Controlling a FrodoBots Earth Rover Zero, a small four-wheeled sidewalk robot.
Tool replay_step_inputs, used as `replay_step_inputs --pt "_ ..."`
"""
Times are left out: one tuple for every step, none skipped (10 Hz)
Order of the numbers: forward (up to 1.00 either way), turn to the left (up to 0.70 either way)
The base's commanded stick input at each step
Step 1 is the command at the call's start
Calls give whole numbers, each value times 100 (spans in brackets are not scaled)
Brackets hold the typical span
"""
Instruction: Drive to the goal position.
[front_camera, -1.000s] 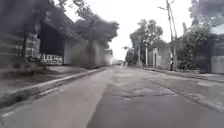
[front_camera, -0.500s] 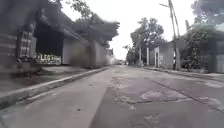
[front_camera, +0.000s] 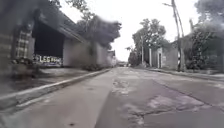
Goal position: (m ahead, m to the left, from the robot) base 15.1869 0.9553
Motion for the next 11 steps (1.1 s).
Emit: replay_step_inputs --pt "70 -35" --pt "70 -35" --pt "70 -29" --pt "70 -14" --pt "70 -7" --pt "70 0" --pt "70 0" --pt "70 0" --pt "70 0" --pt "70 0" --pt "70 0"
